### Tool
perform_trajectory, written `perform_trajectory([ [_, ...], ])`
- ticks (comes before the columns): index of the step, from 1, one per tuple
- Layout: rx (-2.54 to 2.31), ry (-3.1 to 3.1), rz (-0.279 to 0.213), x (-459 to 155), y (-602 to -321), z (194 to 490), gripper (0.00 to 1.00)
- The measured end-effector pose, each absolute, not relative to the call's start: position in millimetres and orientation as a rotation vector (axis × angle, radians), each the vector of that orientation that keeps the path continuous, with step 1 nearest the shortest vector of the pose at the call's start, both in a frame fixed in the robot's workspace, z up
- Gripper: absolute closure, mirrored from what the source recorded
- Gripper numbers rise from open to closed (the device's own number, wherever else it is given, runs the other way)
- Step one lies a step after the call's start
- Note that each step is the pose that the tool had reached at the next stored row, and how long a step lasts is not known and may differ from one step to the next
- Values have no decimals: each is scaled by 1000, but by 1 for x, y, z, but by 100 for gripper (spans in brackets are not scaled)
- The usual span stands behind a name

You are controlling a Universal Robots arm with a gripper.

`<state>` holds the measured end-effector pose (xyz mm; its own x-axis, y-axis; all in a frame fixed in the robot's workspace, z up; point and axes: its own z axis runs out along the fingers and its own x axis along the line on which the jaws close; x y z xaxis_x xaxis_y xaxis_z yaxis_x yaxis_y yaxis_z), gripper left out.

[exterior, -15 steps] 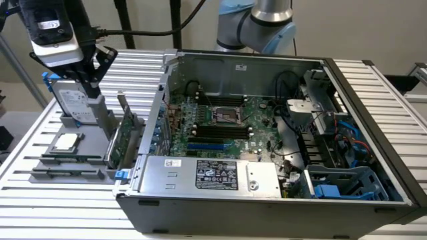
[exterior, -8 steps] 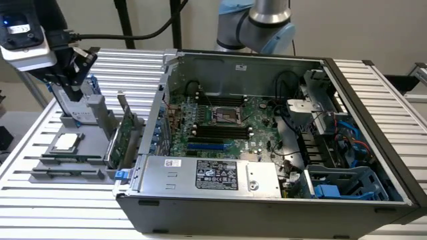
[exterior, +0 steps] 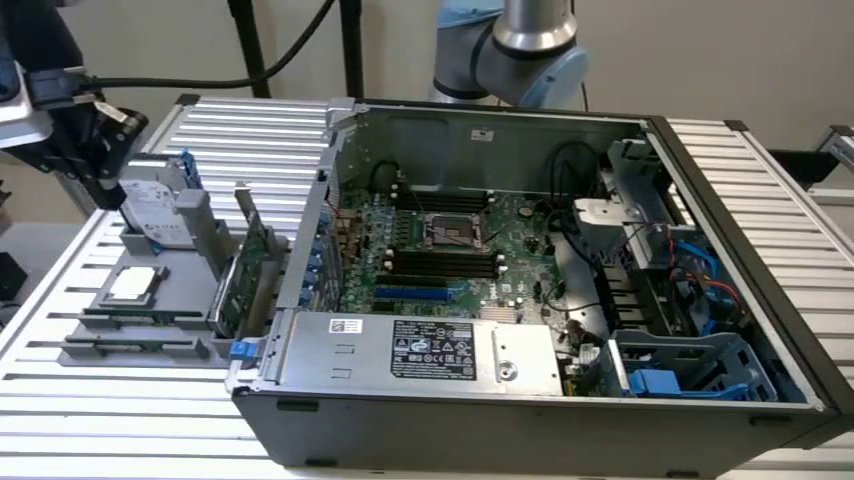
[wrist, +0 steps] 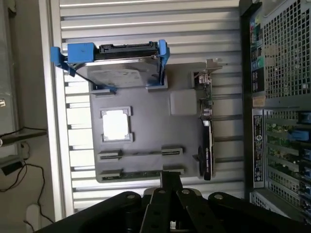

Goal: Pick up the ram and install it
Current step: 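Reach for the ram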

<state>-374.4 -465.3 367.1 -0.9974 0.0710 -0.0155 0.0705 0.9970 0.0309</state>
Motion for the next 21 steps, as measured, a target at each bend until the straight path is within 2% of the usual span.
perform_trajectory([
  [5,110,3126,40,-391,-468,364,100],
  [13,83,3131,40,-391,-479,360,100],
  [21,76,3131,40,-392,-480,359,100],
])
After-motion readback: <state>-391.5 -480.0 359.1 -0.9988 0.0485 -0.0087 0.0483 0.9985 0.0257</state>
